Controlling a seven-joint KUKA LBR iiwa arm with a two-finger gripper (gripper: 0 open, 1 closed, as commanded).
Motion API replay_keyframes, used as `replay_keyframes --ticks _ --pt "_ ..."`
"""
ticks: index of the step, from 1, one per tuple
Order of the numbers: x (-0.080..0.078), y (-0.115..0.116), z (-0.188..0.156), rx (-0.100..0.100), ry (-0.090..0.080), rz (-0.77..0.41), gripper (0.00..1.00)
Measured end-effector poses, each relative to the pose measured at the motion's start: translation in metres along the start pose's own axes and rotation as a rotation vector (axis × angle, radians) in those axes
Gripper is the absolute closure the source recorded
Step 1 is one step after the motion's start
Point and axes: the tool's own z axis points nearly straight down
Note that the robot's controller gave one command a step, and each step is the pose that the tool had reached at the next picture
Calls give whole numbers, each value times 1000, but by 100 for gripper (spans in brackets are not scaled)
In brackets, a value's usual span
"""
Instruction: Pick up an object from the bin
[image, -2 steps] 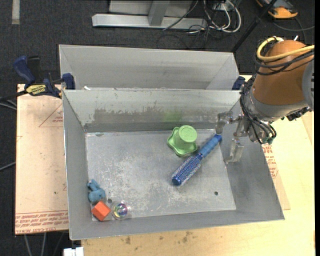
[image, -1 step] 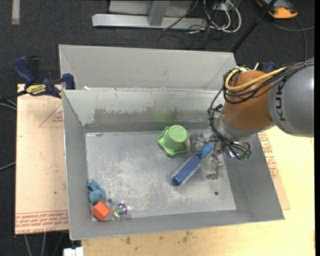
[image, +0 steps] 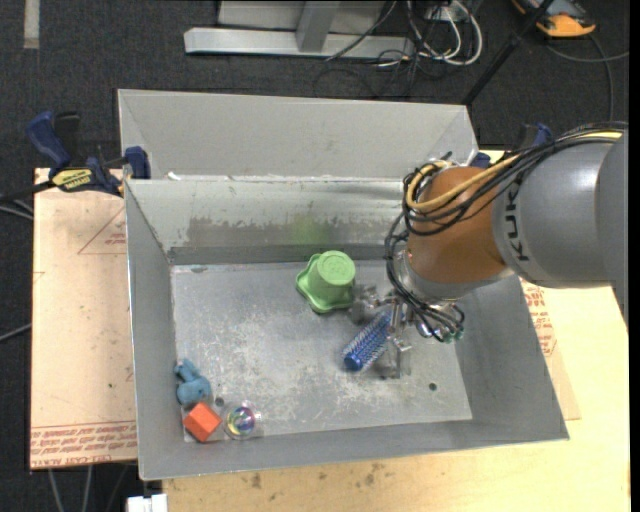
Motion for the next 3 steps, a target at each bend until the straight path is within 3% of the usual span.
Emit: replay_keyframes --ticks 1,2,3 --pt "0 -1 -1 1 -2 0 100" --pt "13 8 -80 5 -8 -11 100" --pt "11 -46 -186 9 -10 -53 100"
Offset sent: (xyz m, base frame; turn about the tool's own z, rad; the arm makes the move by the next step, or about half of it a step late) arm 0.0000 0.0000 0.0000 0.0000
